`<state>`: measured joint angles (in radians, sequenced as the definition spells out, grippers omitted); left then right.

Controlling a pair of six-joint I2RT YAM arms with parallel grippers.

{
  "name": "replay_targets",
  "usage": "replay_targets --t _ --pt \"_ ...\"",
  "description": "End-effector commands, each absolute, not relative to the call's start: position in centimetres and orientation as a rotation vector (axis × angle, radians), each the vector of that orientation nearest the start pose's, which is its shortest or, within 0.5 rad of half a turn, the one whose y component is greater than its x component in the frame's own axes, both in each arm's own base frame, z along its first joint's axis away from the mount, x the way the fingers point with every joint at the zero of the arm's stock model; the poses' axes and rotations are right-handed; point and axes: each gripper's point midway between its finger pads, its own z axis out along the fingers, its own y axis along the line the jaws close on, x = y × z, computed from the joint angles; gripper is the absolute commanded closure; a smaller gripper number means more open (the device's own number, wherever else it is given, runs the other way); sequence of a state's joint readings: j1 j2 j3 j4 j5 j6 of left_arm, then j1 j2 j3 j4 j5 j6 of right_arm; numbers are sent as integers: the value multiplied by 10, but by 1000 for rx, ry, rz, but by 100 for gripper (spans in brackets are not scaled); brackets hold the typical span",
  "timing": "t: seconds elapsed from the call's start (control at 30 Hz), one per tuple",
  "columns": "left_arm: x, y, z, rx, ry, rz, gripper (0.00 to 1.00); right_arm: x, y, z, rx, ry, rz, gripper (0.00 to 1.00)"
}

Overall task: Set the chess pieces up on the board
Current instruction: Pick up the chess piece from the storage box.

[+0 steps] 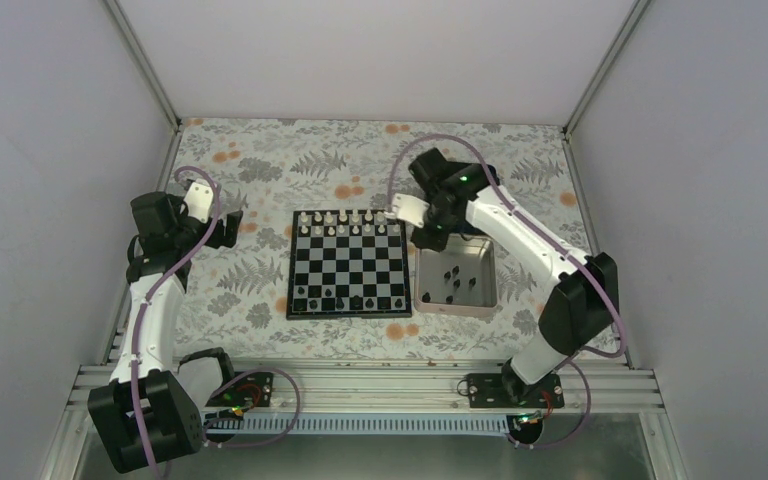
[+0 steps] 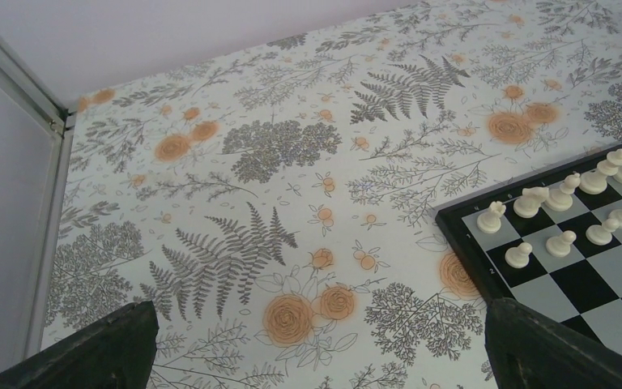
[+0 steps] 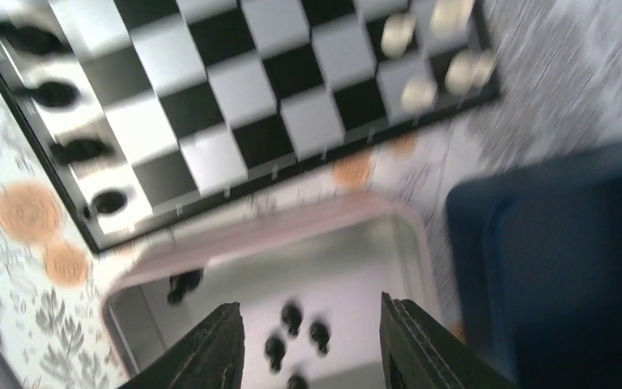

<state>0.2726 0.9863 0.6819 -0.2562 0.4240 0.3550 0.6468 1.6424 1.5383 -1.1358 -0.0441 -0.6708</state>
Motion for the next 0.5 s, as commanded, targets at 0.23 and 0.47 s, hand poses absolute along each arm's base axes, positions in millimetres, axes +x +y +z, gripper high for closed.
replay_targets --t 0.23,0.47 --pt "329 17 197 338 2037 -82 0 292 134 101 -1483 2477 21 55" --pt "328 16 196 340 2040 -86 0 295 108 68 -1411 2572 16 57"
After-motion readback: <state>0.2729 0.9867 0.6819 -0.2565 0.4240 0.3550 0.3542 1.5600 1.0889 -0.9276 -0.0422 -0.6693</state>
